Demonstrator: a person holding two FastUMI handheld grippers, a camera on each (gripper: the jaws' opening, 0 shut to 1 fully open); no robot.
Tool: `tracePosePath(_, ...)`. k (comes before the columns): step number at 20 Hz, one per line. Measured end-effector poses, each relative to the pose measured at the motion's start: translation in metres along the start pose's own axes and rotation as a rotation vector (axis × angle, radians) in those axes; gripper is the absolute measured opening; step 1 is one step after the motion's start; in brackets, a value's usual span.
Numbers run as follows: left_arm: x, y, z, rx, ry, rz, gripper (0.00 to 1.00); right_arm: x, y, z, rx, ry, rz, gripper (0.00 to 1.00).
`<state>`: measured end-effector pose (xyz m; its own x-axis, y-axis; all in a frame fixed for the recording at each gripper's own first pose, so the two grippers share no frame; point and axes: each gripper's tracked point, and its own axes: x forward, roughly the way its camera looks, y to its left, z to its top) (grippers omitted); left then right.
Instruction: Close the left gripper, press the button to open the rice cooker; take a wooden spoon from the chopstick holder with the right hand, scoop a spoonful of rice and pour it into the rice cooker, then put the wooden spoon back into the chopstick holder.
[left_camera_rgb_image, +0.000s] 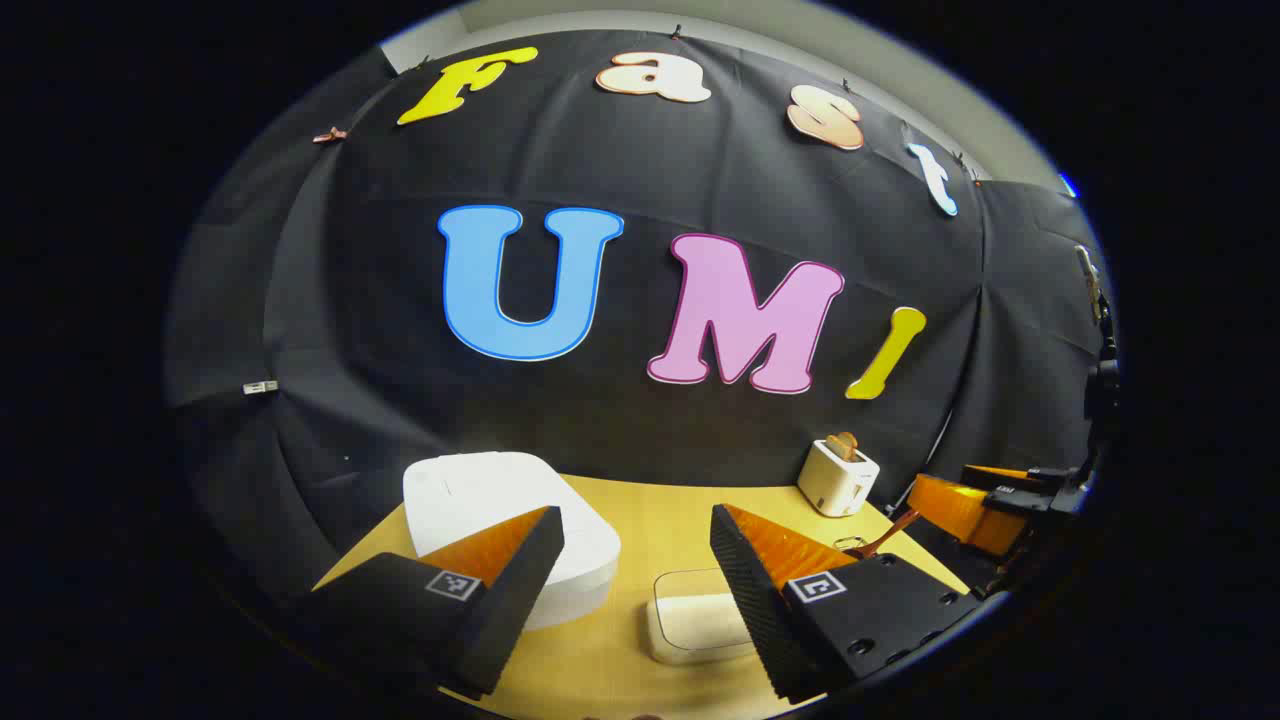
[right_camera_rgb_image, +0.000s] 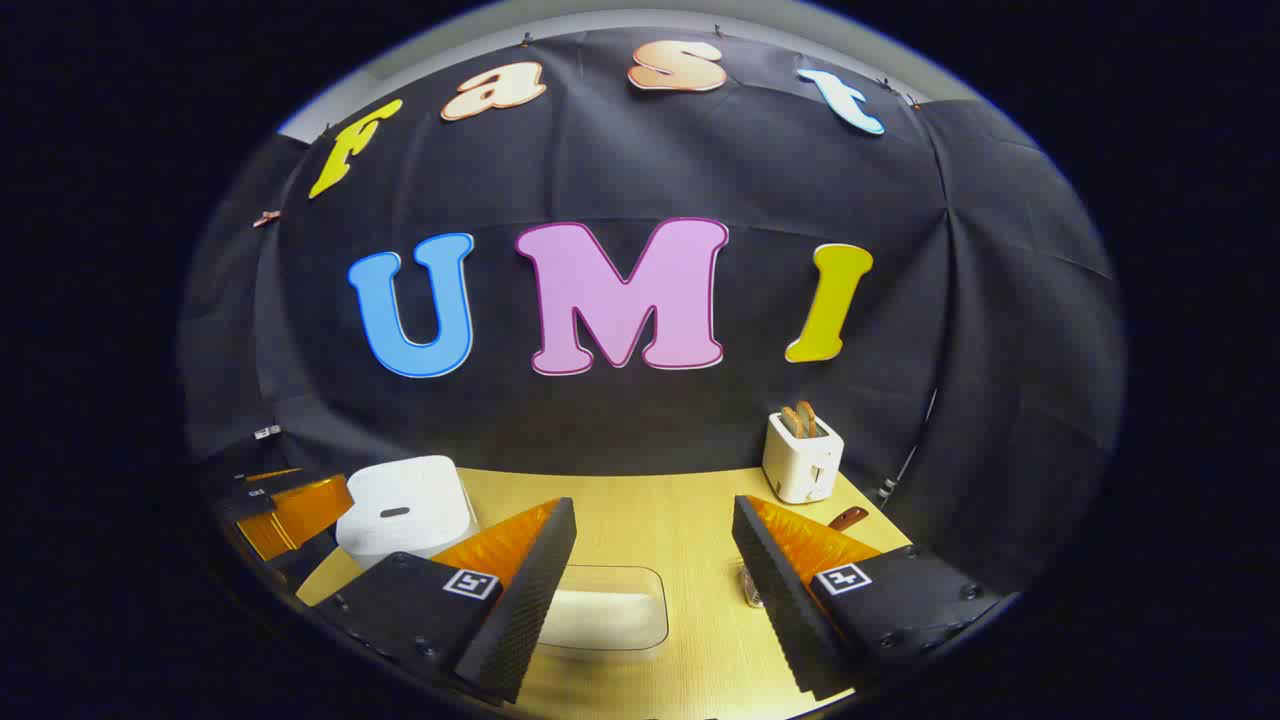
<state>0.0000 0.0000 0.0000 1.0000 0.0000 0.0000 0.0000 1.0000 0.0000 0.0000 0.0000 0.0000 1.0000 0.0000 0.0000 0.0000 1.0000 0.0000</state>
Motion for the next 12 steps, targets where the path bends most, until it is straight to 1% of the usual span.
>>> tracePosePath(2,0.003,0.003,0.001,0.005,-0.008,0.022,0.96,0.005,-0.007,0.002,0.01,-0.001,-0.003,0.98)
tracePosePath(4,0.007,0.005,-0.005,0.011,0.012,0.038,0.95,0.01,-0.014,-0.001,0.01,0.012,-0.001,0.99)
tracePosePath(7,0.01,0.007,-0.005,0.002,0.017,0.058,0.95,0.018,-0.013,0.001,0.026,0.021,0.017,0.98)
tracePosePath(12,0.016,0.009,-0.006,0.014,0.022,0.076,0.95,0.026,-0.02,-0.003,0.041,0.049,0.022,0.98)
